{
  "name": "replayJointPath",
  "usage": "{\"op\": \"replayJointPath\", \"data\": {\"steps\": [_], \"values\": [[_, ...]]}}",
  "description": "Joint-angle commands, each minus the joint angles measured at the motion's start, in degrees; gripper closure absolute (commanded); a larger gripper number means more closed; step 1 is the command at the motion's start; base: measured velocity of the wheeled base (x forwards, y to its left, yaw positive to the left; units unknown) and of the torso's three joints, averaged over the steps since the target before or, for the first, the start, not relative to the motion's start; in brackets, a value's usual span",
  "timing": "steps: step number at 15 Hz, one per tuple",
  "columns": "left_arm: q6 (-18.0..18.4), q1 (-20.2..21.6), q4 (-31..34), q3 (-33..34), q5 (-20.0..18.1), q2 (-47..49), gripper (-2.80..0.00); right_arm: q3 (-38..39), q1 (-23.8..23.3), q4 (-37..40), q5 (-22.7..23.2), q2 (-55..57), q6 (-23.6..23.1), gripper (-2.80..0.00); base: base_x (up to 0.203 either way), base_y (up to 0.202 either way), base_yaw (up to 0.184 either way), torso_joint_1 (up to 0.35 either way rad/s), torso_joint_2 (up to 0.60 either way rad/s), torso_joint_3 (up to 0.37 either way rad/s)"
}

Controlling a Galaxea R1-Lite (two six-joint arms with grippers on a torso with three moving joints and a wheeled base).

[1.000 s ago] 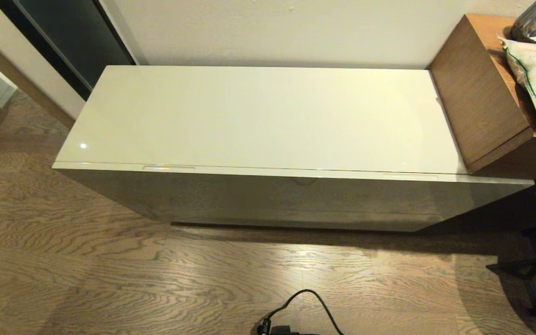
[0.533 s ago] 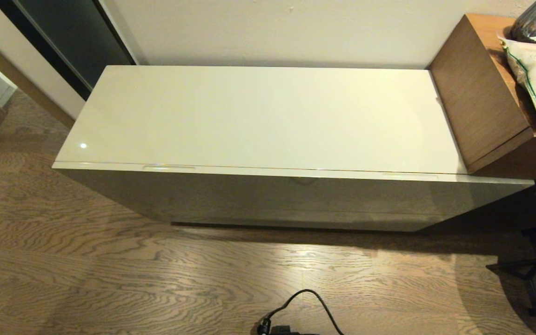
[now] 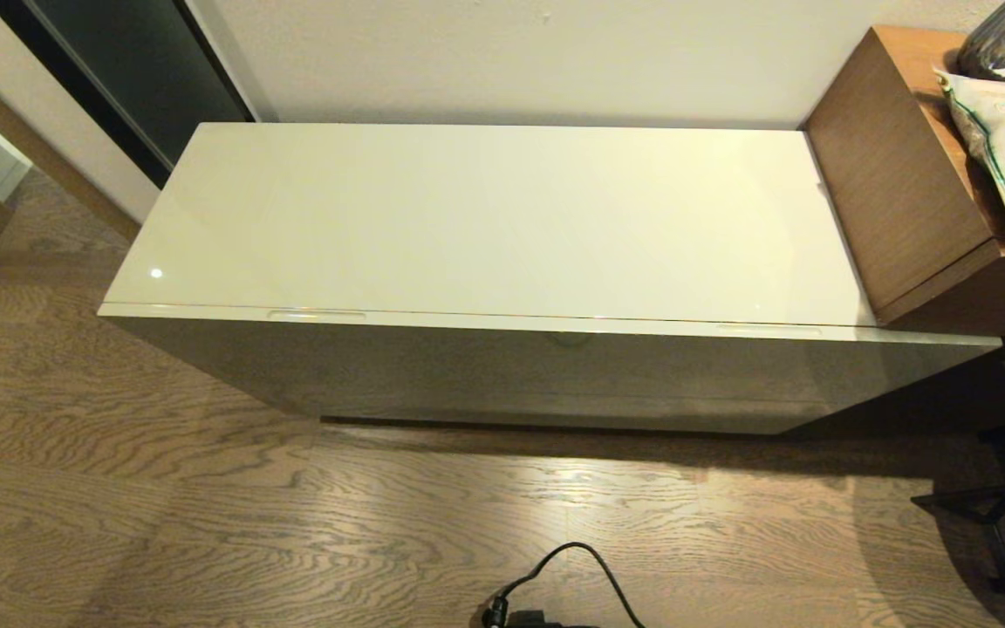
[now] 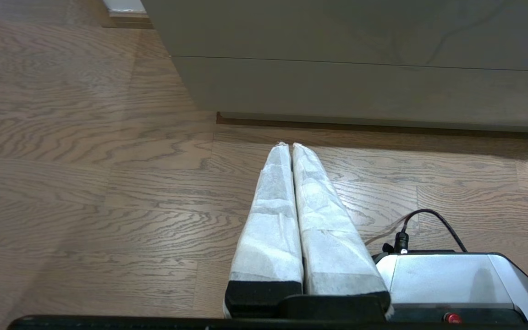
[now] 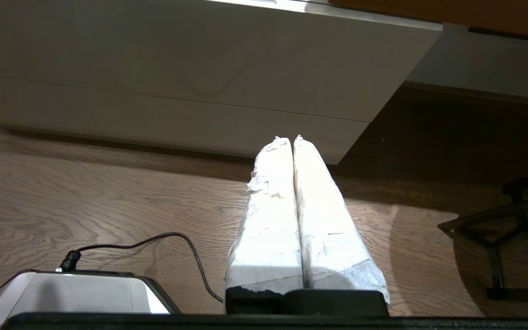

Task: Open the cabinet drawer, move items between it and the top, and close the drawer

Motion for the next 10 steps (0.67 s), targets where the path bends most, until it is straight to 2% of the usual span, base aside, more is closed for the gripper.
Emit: {"op": "replayJointPath", "data": {"steps": [1,10], "values": [[0.02,0.0,0.02,0.0,0.01,0.0,0.0,0.02,0.01,0.01,0.06,-0.01,-0.16,0.0,0.0,0.0,0.0,0.0,0.0,0.0],[0.02,0.0,0.02,0.0,0.01,0.0,0.0,0.02,0.06,-0.08,-0.12,-0.01,0.54,0.0,0.0,0.0,0.0,0.0,0.0,0.0]]}}
